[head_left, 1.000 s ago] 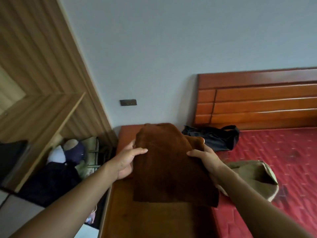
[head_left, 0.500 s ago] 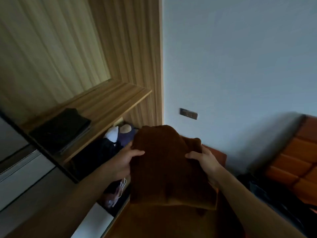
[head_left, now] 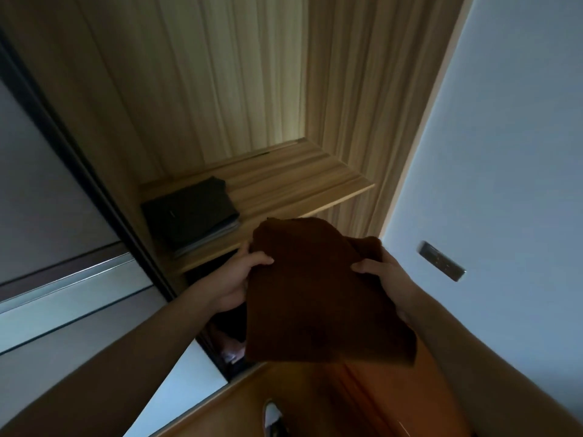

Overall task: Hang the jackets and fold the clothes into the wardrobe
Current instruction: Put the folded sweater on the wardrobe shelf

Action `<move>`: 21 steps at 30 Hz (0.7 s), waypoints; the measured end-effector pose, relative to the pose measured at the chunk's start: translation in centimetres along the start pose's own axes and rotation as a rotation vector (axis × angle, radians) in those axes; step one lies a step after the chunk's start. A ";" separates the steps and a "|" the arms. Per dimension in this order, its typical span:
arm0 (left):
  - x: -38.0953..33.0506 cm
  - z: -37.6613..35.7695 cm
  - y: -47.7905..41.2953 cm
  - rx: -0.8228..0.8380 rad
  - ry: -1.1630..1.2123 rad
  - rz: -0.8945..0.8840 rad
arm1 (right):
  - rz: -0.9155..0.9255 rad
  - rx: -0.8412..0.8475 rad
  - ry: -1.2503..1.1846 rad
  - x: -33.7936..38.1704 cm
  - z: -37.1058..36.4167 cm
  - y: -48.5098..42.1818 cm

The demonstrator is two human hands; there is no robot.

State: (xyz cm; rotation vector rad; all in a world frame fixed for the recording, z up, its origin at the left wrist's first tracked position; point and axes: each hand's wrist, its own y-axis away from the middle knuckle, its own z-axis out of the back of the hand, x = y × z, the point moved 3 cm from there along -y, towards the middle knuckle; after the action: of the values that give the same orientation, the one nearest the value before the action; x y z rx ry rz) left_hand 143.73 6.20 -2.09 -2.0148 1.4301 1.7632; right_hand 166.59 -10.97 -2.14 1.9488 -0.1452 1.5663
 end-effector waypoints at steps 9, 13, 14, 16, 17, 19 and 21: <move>-7.7 4.4 -9.7 -0.202 0.020 -0.099 | 0.050 0.017 0.058 6.6 -3.7 -13.6; -10.7 6.0 -13.5 -0.243 -0.048 -0.229 | 0.101 0.030 0.149 8.6 -4.9 -19.5; -11.2 6.3 -14.3 -0.237 -0.074 -0.252 | 0.106 0.054 0.176 9.1 -5.2 -20.8; -12.0 7.0 -16.1 -0.224 -0.122 -0.262 | 0.122 0.101 0.224 10.1 -6.0 -23.0; -12.3 7.3 -16.9 -0.223 -0.128 -0.254 | 0.139 0.122 0.250 10.6 -6.3 -24.2; -12.7 8.1 -18.5 -0.237 -0.121 -0.233 | 0.177 0.148 0.309 11.4 -7.1 -26.3; -13.3 8.7 -20.0 -0.254 -0.110 -0.222 | 0.207 0.150 0.358 12.2 -7.8 -28.3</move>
State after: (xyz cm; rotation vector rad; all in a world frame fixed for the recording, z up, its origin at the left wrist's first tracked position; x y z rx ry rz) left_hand 152.70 30.06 -3.51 -2.0589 0.9510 2.0015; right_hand 176.41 19.27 -1.54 1.7715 -0.0828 2.0888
